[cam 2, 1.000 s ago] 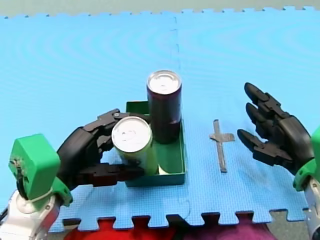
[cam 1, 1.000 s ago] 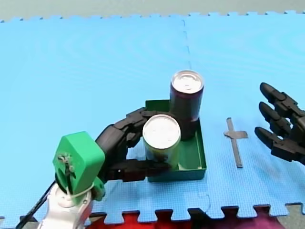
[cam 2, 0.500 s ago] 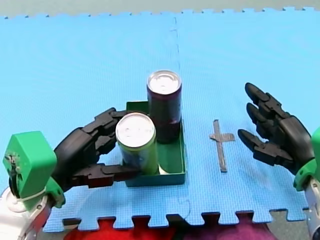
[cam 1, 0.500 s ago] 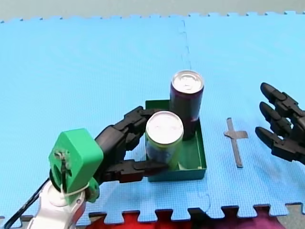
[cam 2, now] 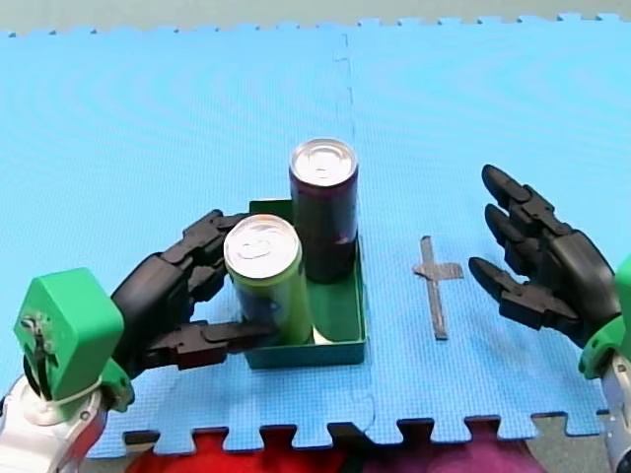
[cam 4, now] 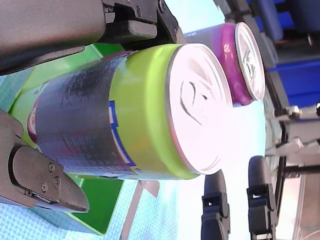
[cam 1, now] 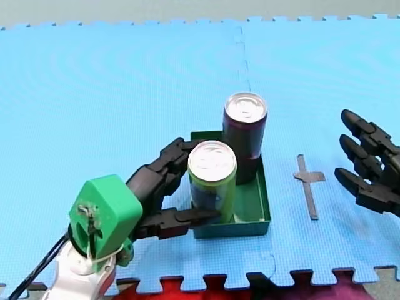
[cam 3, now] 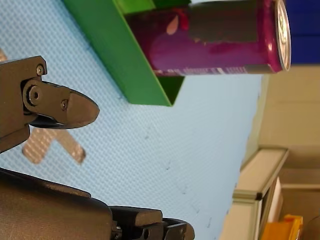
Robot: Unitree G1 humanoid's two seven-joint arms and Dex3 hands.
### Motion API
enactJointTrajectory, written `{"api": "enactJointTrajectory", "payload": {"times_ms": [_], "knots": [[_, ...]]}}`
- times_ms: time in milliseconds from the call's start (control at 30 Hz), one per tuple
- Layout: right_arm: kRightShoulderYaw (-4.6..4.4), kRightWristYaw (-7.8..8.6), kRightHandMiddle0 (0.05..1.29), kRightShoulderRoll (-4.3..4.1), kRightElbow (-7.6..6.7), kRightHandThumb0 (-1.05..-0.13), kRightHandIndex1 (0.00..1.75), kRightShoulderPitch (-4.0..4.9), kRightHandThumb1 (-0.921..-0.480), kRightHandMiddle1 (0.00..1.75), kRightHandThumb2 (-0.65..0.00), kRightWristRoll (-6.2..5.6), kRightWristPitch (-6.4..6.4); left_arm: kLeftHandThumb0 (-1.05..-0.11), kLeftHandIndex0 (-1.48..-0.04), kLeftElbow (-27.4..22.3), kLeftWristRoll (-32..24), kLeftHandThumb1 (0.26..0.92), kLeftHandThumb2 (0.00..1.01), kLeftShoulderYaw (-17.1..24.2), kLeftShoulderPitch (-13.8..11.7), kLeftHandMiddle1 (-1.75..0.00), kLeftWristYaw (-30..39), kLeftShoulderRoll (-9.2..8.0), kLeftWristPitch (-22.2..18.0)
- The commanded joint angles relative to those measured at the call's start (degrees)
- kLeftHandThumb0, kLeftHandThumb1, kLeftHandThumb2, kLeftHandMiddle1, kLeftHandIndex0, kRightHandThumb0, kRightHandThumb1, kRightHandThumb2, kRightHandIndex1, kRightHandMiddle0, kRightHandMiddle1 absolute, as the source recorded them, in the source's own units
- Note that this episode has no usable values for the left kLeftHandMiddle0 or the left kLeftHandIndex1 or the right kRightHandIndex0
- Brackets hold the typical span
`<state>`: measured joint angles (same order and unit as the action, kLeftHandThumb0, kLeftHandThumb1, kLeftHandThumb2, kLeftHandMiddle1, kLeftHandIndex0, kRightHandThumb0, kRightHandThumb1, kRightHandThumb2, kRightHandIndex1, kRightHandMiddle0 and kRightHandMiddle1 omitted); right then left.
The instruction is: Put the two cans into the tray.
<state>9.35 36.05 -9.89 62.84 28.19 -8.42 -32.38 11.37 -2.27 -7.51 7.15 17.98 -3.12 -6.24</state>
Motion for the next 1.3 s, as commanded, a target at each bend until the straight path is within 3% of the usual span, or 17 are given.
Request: {"api": "enactJointTrajectory", "payload": {"times_ms": [0, 133, 400, 700, 1267], "knots": [[0.18, 0.13, 0.07, -0.19, 0.29, -1.048, 0.00, -0.03, -0.921, 0.00, -0.520, -0.20, -0.35, -1.048, -0.13, 0.68, 0.55, 0.808, 0.02, 0.13, 0.24, -0.04, -0.61, -0.06, -1.07], [0.30, 0.39, 0.07, -0.24, 0.66, -1.048, 0.00, 0.22, -0.921, 0.00, -0.521, -0.28, -0.34, -1.048, -0.13, 0.53, 1.48, 0.815, 0.02, 0.08, 0.14, -0.04, -1.93, 0.13, -1.45], [0.87, 1.63, 0.08, -0.09, 1.22, -1.048, 0.00, 0.52, -0.921, 0.00, -0.520, -0.88, -0.30, -1.048, -0.12, 1.97, 6.10, 0.831, 0.02, 0.42, -0.03, -0.02, -10.50, 2.20, -4.87], [1.21, 2.33, 0.08, 0.03, 1.75, -1.048, 0.00, 0.64, -0.921, 0.00, -0.518, -1.01, -0.49, -1.048, -0.12, 4.23, 5.13, 0.826, 0.01, 1.15, 0.41, -0.02, -11.31, 2.77, -8.51], [1.48, 2.63, 0.08, -0.03, 2.38, -1.048, 0.00, 0.74, -0.921, 0.00, -0.512, -0.95, -0.97, -1.048, -0.11, 4.07, 3.60, 0.836, 0.01, 1.69, -0.14, -0.01, -6.63, 0.29, -8.70]]}}
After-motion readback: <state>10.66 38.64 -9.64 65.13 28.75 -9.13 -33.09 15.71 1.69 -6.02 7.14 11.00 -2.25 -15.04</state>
